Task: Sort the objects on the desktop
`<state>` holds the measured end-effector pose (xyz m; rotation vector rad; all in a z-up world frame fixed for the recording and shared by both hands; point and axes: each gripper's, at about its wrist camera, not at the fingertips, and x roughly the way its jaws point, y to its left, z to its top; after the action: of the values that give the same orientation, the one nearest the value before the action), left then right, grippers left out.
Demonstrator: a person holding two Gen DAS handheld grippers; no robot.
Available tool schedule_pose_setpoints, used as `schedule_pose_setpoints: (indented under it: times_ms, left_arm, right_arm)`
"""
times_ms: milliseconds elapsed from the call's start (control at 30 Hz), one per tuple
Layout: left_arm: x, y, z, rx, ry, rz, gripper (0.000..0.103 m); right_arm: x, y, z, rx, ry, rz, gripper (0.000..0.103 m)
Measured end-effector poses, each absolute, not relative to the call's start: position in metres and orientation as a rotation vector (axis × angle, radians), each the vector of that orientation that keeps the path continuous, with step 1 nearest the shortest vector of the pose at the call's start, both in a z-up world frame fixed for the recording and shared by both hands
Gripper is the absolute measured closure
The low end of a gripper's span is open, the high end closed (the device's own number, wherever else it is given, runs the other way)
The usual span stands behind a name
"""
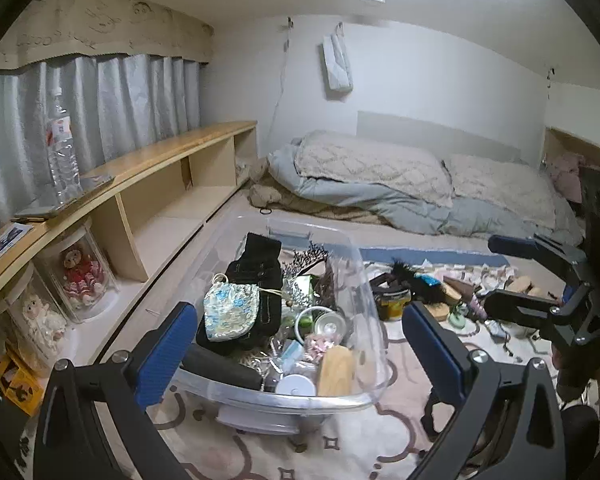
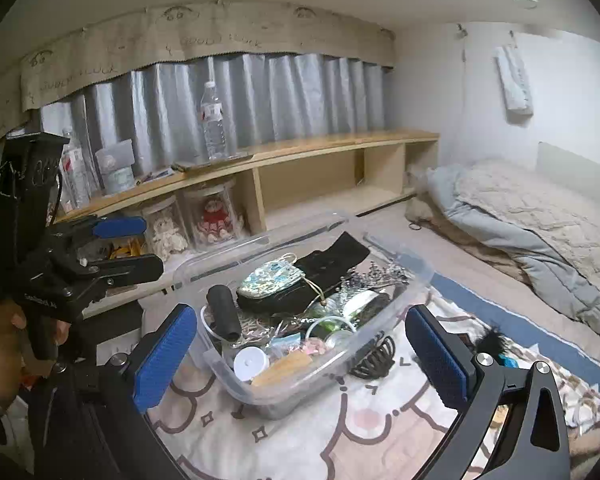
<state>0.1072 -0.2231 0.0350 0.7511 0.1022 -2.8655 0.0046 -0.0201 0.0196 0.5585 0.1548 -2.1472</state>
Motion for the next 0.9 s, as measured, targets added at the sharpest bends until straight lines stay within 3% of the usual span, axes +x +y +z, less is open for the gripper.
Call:
schedule_pose_setpoints:
  times_ms: [900]
  left_arm:
    - [0.161, -0.143, 0.009, 0.627, 0.001, -2.885, 0.000]
  right_arm:
    - [0.059, 0.044, -0.001, 0.449, 0.165, -2.284, 0.000]
